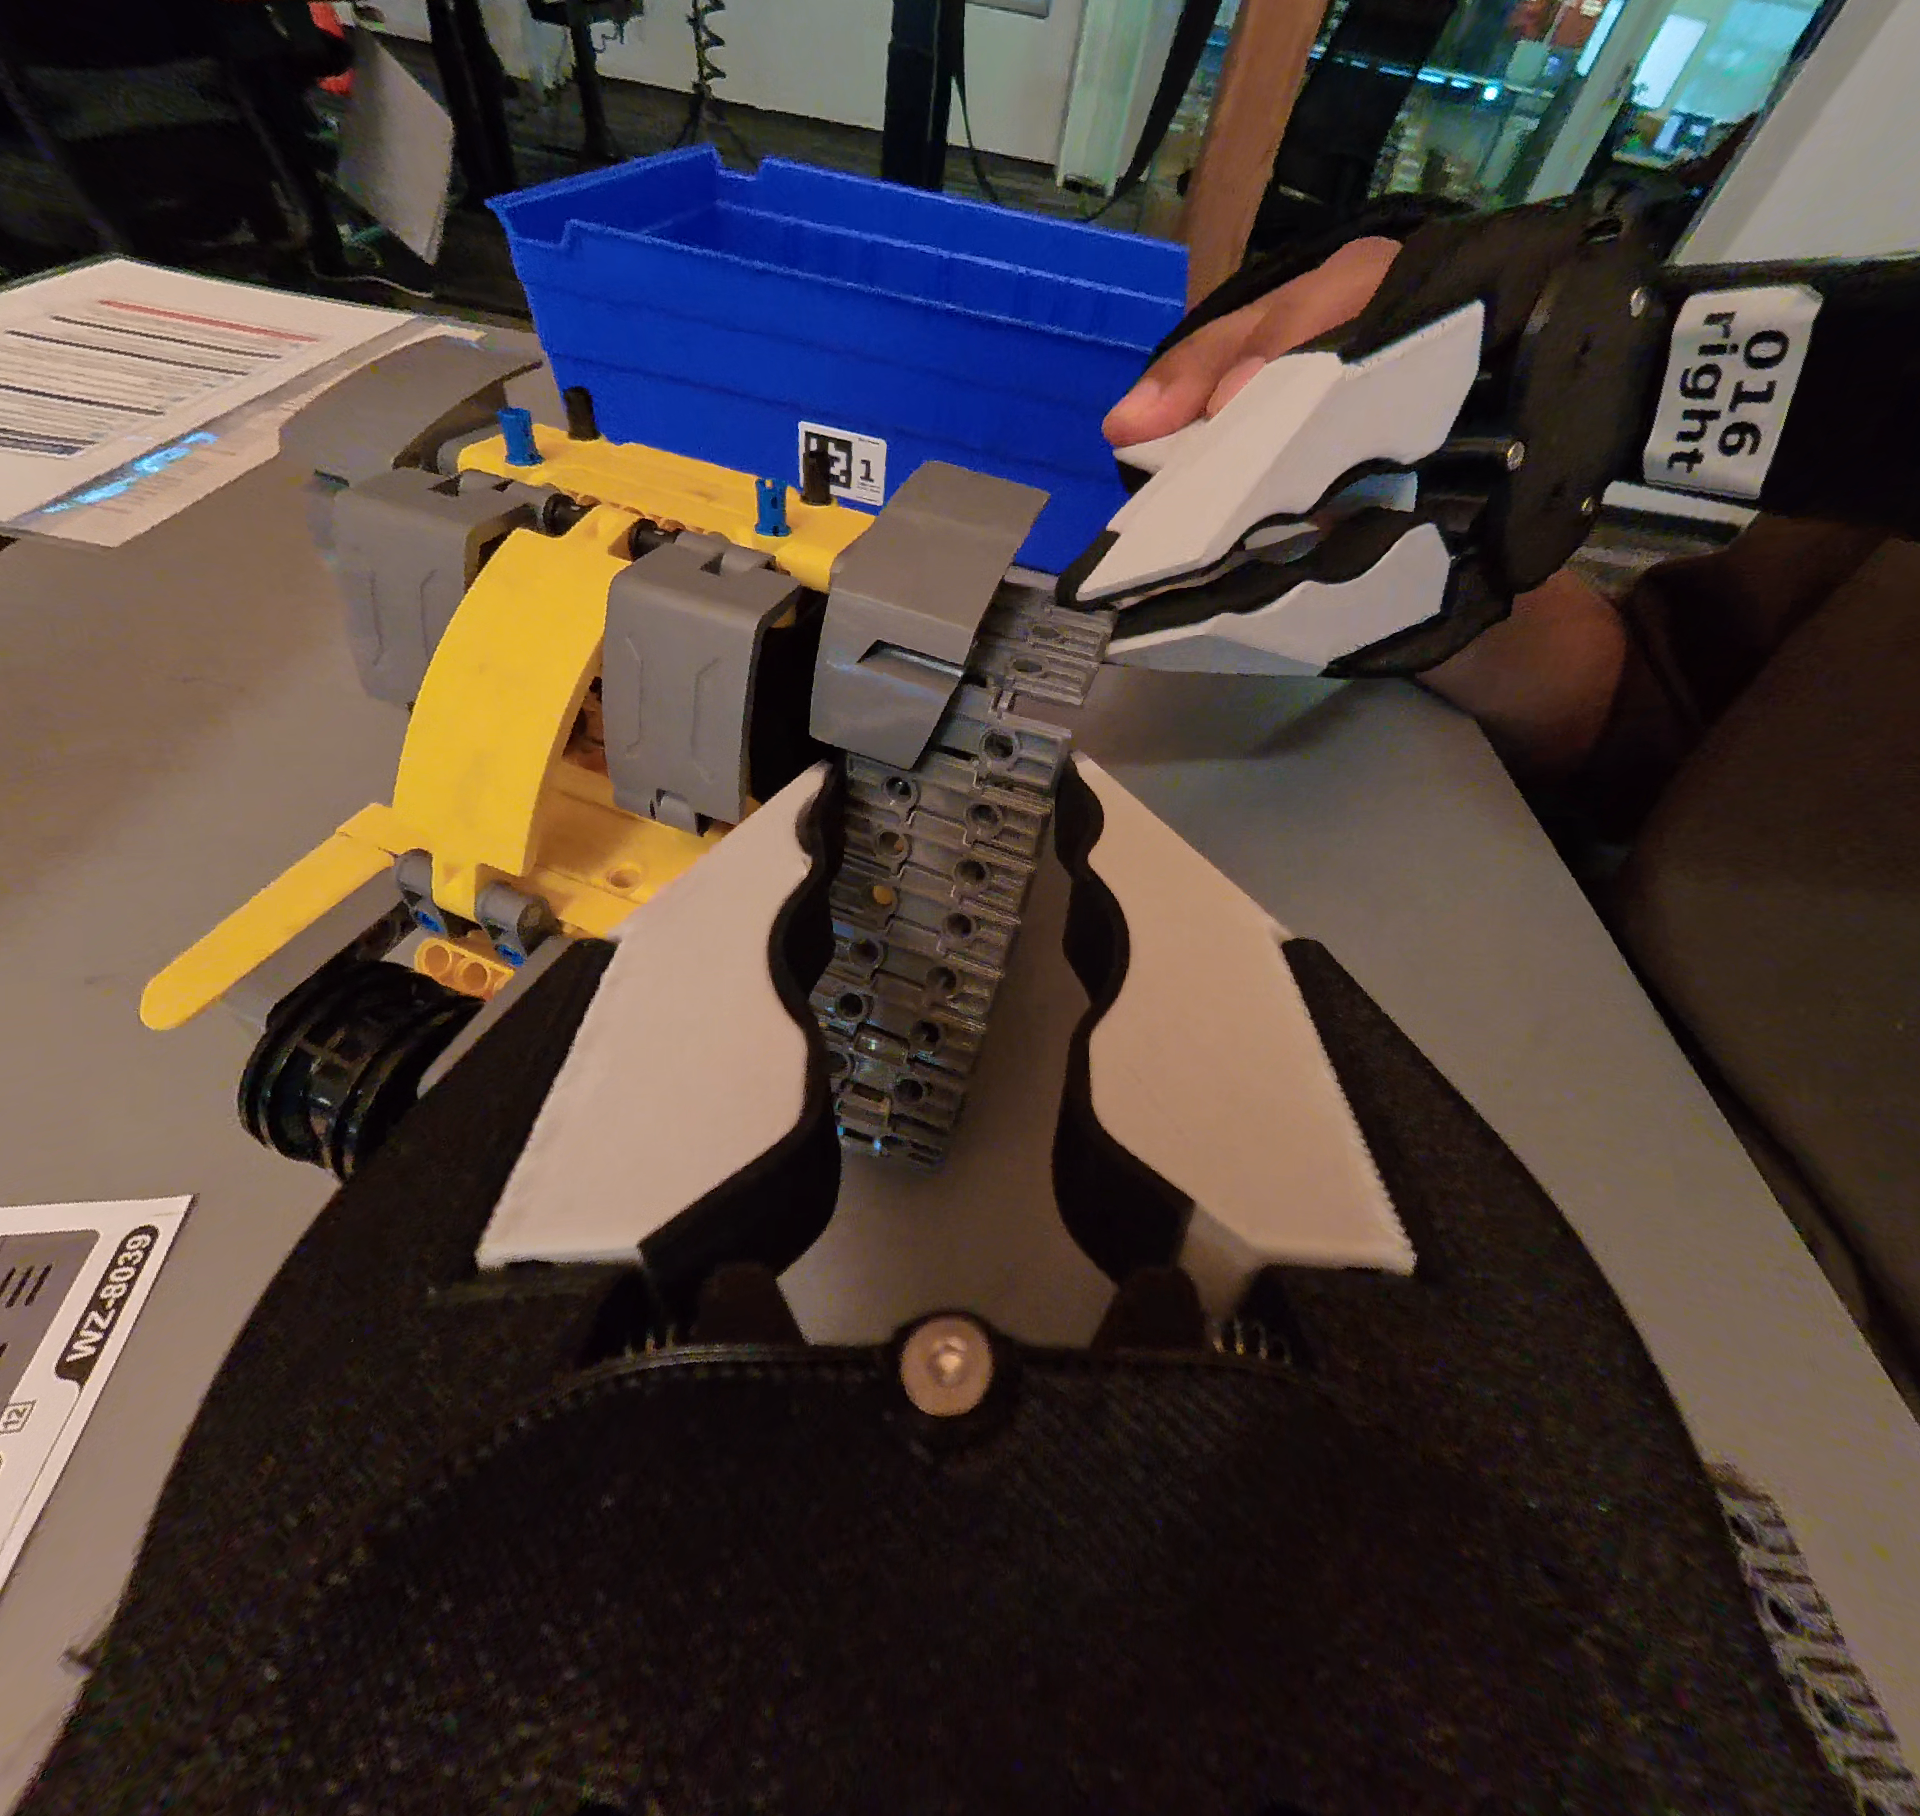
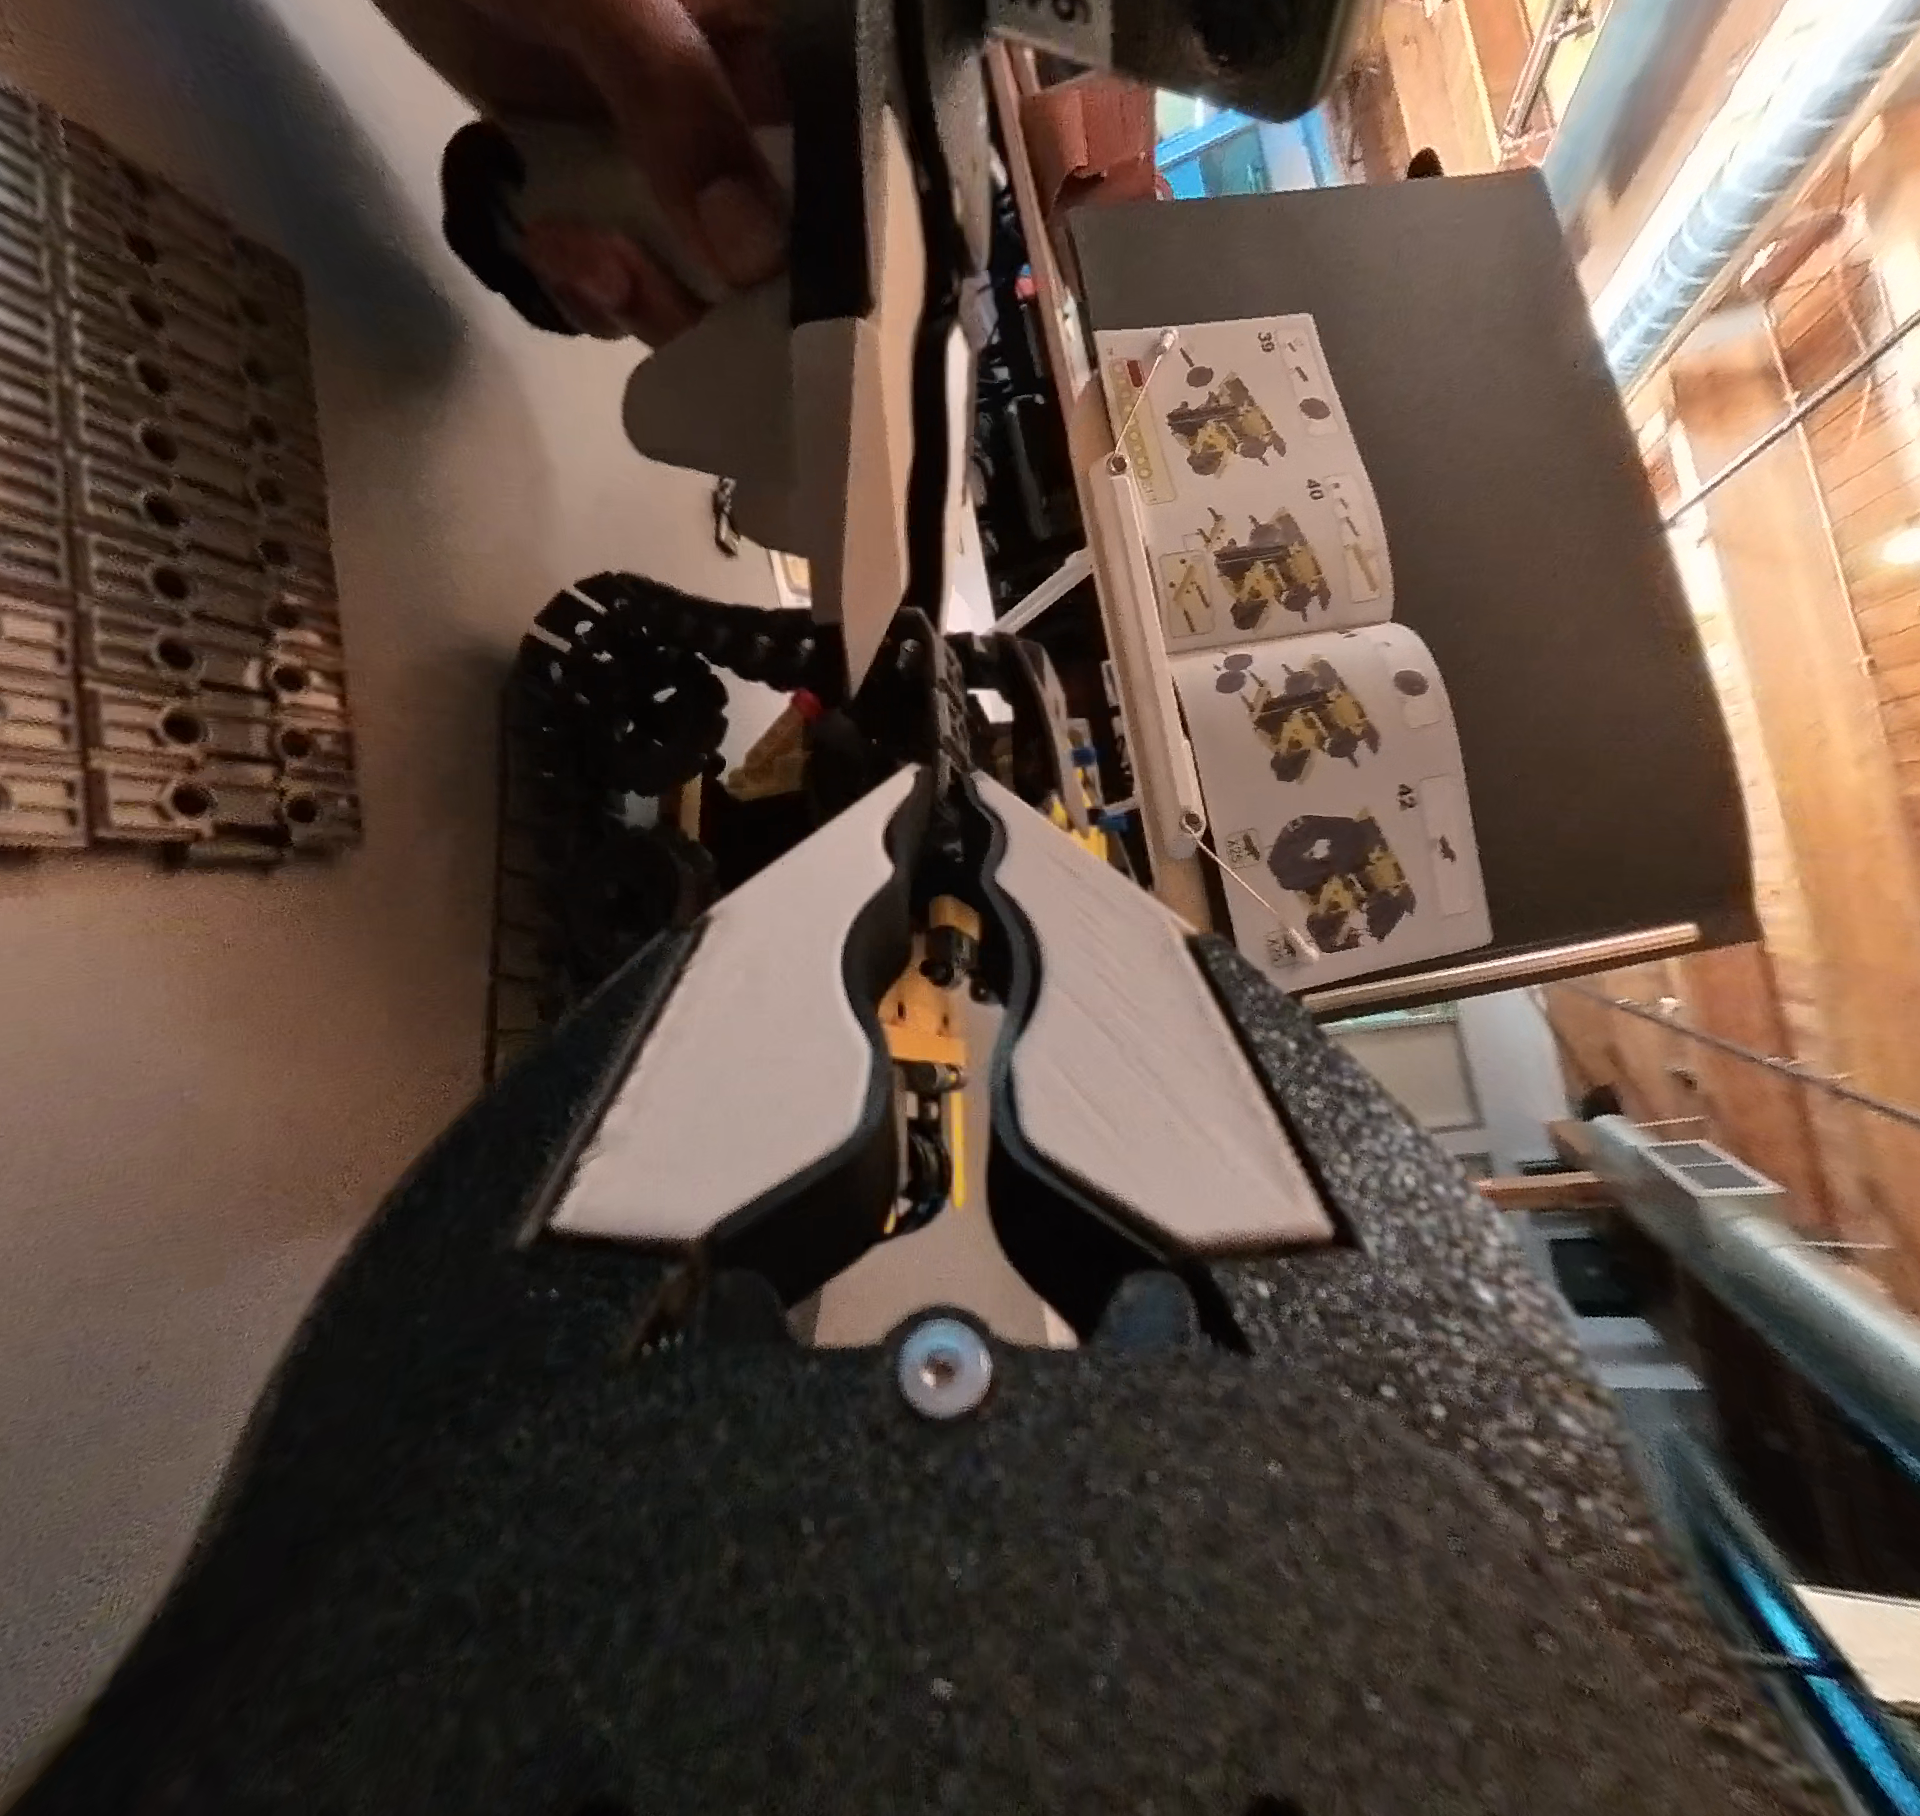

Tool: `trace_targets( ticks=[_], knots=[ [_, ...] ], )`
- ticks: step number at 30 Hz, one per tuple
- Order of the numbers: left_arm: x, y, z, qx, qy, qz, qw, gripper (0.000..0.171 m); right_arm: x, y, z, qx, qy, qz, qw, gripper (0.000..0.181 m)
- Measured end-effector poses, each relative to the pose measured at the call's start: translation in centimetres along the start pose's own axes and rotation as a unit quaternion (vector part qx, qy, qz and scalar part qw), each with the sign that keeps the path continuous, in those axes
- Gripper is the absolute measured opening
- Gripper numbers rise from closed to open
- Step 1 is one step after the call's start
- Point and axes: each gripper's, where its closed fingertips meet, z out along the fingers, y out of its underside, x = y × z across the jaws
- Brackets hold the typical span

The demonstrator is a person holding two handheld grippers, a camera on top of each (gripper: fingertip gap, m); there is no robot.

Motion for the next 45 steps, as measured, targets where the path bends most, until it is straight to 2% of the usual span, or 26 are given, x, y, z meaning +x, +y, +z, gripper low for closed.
trace_targets(
  ticks=[6,16,24,42,45],
  knots=[
    [0.0,0.0,0.0,-0.003,-0.021,0.024,0.999,0.039,-0.4,0.3,-0.3,-0.015,0.001,-0.047,0.999,0.003],
    [-0.2,-0.4,-0.7,0.003,-0.029,0.033,0.999,0.037,0.0,0.6,-0.2,-0.024,0.023,-0.070,0.997,0.003],
    [-0.5,-0.8,-0.8,0.025,-0.024,0.008,0.999,0.037,0.4,0.3,-0.1,-0.031,0.049,-0.099,0.993,0.002],
    [-1.6,-1.6,-0.9,0.071,-0.030,-0.053,0.996,0.036,1.5,0.5,0.4,-0.063,0.089,-0.098,0.989,0.002],
    [-2.2,-0.9,-0.9,0.064,-0.030,-0.068,0.995,0.026,1.5,0.0,0.6,-0.059,0.094,-0.100,0.989,0.002]
  ],
)
